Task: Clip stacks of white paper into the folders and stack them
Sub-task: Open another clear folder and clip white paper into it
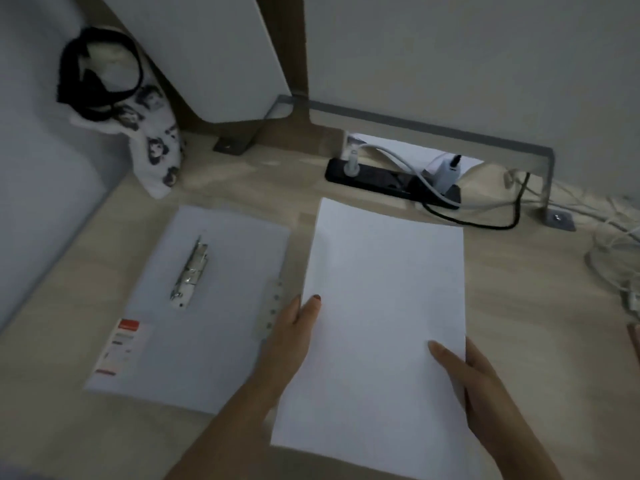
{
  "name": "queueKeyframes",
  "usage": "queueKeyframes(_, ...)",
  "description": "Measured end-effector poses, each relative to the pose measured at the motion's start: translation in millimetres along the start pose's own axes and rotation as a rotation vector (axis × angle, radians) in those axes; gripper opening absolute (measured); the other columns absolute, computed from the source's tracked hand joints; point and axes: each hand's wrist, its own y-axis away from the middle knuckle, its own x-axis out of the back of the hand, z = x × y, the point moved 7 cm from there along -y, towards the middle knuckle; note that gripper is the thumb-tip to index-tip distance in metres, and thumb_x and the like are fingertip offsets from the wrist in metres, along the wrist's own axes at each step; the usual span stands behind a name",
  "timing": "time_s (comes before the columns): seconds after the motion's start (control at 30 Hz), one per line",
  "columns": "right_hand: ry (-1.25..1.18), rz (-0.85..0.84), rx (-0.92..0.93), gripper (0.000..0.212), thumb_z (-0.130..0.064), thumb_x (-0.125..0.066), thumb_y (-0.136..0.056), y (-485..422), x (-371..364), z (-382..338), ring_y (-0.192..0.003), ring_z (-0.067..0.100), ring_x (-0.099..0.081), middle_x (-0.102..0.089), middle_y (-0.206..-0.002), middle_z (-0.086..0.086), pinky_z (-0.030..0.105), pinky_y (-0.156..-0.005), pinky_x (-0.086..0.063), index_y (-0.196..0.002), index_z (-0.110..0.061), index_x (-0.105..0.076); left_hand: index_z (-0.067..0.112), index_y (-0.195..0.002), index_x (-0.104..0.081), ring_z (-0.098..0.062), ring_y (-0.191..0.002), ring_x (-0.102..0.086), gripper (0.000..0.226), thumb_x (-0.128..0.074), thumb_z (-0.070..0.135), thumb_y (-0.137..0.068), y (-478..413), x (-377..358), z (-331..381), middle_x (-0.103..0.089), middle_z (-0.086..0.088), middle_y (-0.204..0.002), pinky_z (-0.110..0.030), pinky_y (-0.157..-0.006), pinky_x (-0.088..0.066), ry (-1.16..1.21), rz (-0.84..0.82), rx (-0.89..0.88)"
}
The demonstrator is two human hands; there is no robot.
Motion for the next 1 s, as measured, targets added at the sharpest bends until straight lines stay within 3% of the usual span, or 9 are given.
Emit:
queueKeyframes(0.1,0.013,-0.013,-0.028,0.029,-0.015,-0.056,-0.087,-15.6,-51.5,20.5,-0.099,0.026,-0.067,-0.071,-0.109,0.003,0.05,-0.092,-0.049,-0.114,-0.023,-0.061,0.026,-0.106,-0.056,0.011,-0.088,-0.052,0.018,-0.042,0.02,-0.097,-4.0,54.6,-8.9,-0.059,0.018,-0.097,-0.008,-0.082,-0.039,0.0,0.053,-0.051)
queueKeyframes(0.2,0.011,-0.021,-0.041,0.028,-0.013,-0.056,-0.086,-30.9,-95.2,38.3,-0.1,0.023,-0.067,-0.072,-0.108,0.0,0.045,-0.09,-0.05,-0.11,-0.023,-0.063,0.029,-0.078,-0.052,0.005,-0.055,-0.046,0.021,-0.044,0.023,-0.096,-10.6,117.6,-18.9,-0.052,0.012,-0.067,-0.021,-0.06,-0.04,-0.078,0.211,-0.089)
queueKeyframes(0.3,0.006,-0.017,-0.038,0.027,-0.012,-0.055,-0.087,-40.2,-124.7,49.7,-0.094,0.016,-0.069,-0.073,-0.104,-0.004,0.035,-0.081,-0.051,-0.111,-0.023,-0.063,0.029,-0.087,-0.058,-0.001,-0.074,-0.058,0.019,-0.046,0.016,-0.094,-13.4,178.1,-27.6,-0.063,0.01,-0.083,-0.015,-0.064,-0.045,-0.026,0.449,-0.135)
queueKeyframes(0.4,0.011,0.011,-0.053,0.024,-0.013,-0.056,-0.087,-48.4,-143.8,61.7,-0.096,0.022,-0.067,-0.072,-0.105,-0.001,0.041,-0.086,-0.051,-0.108,-0.024,-0.062,0.017,-0.098,-0.06,-0.018,-0.095,-0.058,0.017,-0.046,0.009,-0.092,-21.3,219.9,-47.4,-0.062,-0.002,-0.1,-0.025,-0.079,-0.045,-0.055,0.522,-0.067)
queueKeyframes(0.47,0.012,0.027,-0.059,0.027,-0.013,-0.057,-0.086,-52.0,-150.7,66.3,-0.101,0.023,-0.065,-0.069,-0.11,0.001,0.044,-0.091,-0.05,-0.112,-0.022,-0.061,0.016,-0.106,-0.06,-0.021,-0.1,-0.057,0.02,-0.046,0.01,-0.092,-26.9,230.5,-62.1,-0.061,-0.003,-0.105,-0.03,-0.085,-0.046,-0.079,0.462,0.019)
queueKeyframes(0.57,0.031,0.034,-0.04,0.032,-0.012,-0.056,-0.087,-57.9,-158.7,68.6,-0.1,0.02,-0.065,-0.068,-0.11,0.0,0.041,-0.09,-0.05,-0.119,-0.017,-0.058,0.015,-0.112,-0.058,-0.02,-0.095,-0.056,0.023,-0.045,0.01,-0.093,-28.3,232.7,-72.2,-0.06,-0.003,-0.103,-0.017,-0.067,-0.047,0.017,0.366,0.127)
queueKeyframes(0.77,0.059,0.015,-0.014,0.019,-0.018,-0.056,-0.088,-68.8,-171.3,72.5,-0.094,0.017,-0.067,-0.069,-0.107,-0.003,0.036,-0.082,-0.053,-0.102,-0.029,-0.061,0.015,-0.102,-0.061,-0.012,-0.088,-0.059,0.021,-0.042,0.009,-0.094,-27.6,232.1,-81.1,-0.065,0.002,-0.093,-0.016,-0.059,-0.051,0.07,0.21,0.201)
queueKeyframes(0.93,0.018,0.003,-0.01,0.02,-0.015,-0.056,-0.087,-74.5,-177.6,74.9,-0.086,0.012,-0.069,-0.069,-0.102,-0.006,0.03,-0.077,-0.056,-0.099,-0.03,-0.061,0.023,-0.102,-0.066,-0.017,-0.091,-0.062,0.019,-0.051,0.022,-0.092,-21.8,226.8,-93.1,-0.067,0.0,-0.101,-0.025,-0.071,-0.045,-0.008,0.107,0.262)
queueKeyframes(1.0,0.019,-0.011,-0.008,0.022,-0.015,-0.056,-0.088,-75.1,-178.8,75.2,-0.087,0.011,-0.069,-0.069,-0.103,-0.006,0.031,-0.077,-0.057,-0.103,-0.03,-0.06,0.02,-0.107,-0.065,-0.012,-0.087,-0.065,0.02,-0.054,0.022,-0.091,-18.9,224.1,-97.6,-0.068,0.005,-0.097,-0.018,-0.066,-0.05,0.032,0.07,0.271)
